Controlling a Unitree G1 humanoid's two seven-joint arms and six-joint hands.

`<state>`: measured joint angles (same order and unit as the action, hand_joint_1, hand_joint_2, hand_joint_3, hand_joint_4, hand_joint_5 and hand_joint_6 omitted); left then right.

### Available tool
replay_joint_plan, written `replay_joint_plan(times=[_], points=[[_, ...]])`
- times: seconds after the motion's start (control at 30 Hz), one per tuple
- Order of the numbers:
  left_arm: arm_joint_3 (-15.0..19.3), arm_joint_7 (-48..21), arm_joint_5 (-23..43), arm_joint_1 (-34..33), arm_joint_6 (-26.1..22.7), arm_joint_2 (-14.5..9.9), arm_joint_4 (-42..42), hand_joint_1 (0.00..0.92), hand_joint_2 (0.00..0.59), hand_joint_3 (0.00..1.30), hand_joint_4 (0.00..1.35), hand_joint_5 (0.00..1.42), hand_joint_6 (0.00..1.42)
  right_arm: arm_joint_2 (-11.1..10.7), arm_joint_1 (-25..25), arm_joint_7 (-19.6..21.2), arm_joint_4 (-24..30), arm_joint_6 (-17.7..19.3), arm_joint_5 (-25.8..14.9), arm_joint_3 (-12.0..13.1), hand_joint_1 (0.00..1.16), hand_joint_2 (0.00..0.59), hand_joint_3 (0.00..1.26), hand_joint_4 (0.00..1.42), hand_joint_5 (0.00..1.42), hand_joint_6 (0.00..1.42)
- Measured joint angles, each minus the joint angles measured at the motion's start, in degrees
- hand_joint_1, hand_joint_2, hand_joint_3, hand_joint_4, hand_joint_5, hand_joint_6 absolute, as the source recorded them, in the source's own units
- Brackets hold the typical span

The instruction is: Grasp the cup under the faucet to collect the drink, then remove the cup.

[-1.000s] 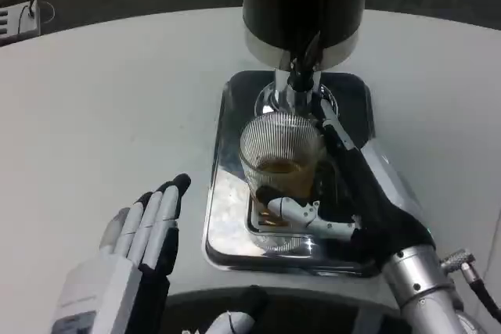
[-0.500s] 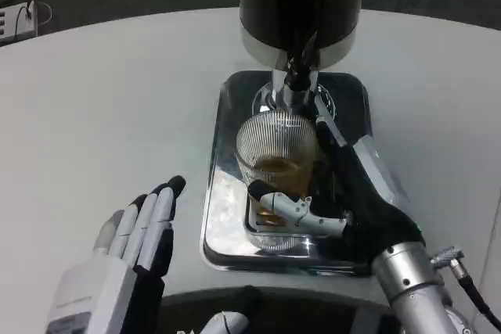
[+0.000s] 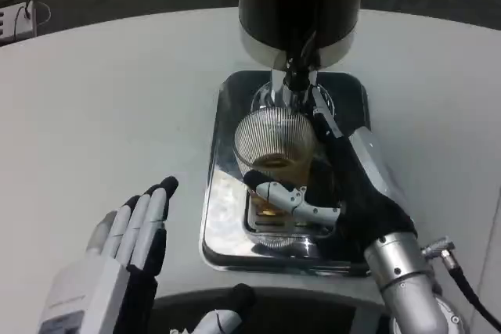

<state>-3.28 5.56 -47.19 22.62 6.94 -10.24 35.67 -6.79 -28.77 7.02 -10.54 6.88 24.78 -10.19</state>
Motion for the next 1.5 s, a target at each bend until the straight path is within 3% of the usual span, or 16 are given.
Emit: replay_joint_plan(times=[0.23, 0.63, 0.97, 1.07, 1.17, 1.2, 1.3, 1.37, 1.5], points=[[0.1, -0.2, 0.5, -0.2, -0.3, 0.0, 0.1, 0.0, 0.165, 0.0, 0.0, 0.0, 0.0, 0.8, 0.0, 0.8, -0.3, 1.0, -0.1, -1.5, 0.66, 0.209, 0.03, 0.13, 0.14, 0.26], [0.4, -0.5, 0.6, -0.1, -1.2, 0.0, 0.7, 0.0, 0.165, 0.0, 0.0, 0.0, 0.0, 1.7, -1.6, 2.0, -3.1, 1.3, -0.2, -1.6, 0.68, 0.212, 0.06, 0.14, 0.17, 0.28], [0.6, -0.8, 1.6, 0.2, -2.3, 0.3, 1.2, 0.0, 0.165, 0.0, 0.0, 0.0, 0.0, 1.7, -2.4, 2.7, -5.1, 2.4, -0.3, -1.6, 0.77, 0.207, 0.21, 0.3, 0.27, 0.41], [0.7, -0.8, 1.6, 0.3, -2.4, 0.3, 1.6, 0.0, 0.165, 0.0, 0.0, 0.0, 0.0, 1.9, -2.4, 3.1, -5.5, 2.7, -0.3, -1.6, 0.85, 0.219, 0.3, 0.37, 0.36, 0.52], [0.8, -0.8, 1.6, 0.3, -2.6, 0.3, 2.1, 0.0, 0.165, 0.0, 0.0, 0.0, 0.0, 2.2, -2.6, 3.8, -6.2, 2.7, -0.5, -1.5, 0.92, 0.229, 0.4, 0.5, 0.58, 0.93], [0.9, -0.9, 1.6, 0.3, -2.7, 0.3, 2.2, 0.0, 0.165, 0.0, 0.0, 0.0, 0.0, 2.4, -2.6, 4.1, -6.4, 2.8, -0.6, -1.5, 0.99, 0.239, 0.46, 0.56, 0.68, 1.06], [1.0, -1.3, 1.6, 0.5, -3.1, 0.3, 2.2, 0.0, 0.165, 0.0, 0.0, 0.0, 0.0, 3.1, -2.9, 5.4, -7.0, 2.8, -1.3, -1.2, 1.1, 0.249, 0.62, 0.72, 0.89, 1.33], [1.1, -1.5, 1.6, 0.5, -3.1, 0.3, 2.3, 0.0, 0.165, 0.0, 0.0, 0.0, 0.0, 3.9, -3.0, 6.1, -7.2, 2.8, -1.5, -1.1, 1.11, 0.233, 0.72, 0.81, 0.99, 1.41], [1.1, -1.7, 1.6, 0.3, -3.3, 0.3, 2.6, 0.0, 0.165, 0.0, 0.0, 0.0, 0.0, 4.2, -3.2, 7.2, -7.4, 2.8, -1.4, -0.9, 1.12, 0.185, 0.82, 0.95, 1.11, 1.42]])
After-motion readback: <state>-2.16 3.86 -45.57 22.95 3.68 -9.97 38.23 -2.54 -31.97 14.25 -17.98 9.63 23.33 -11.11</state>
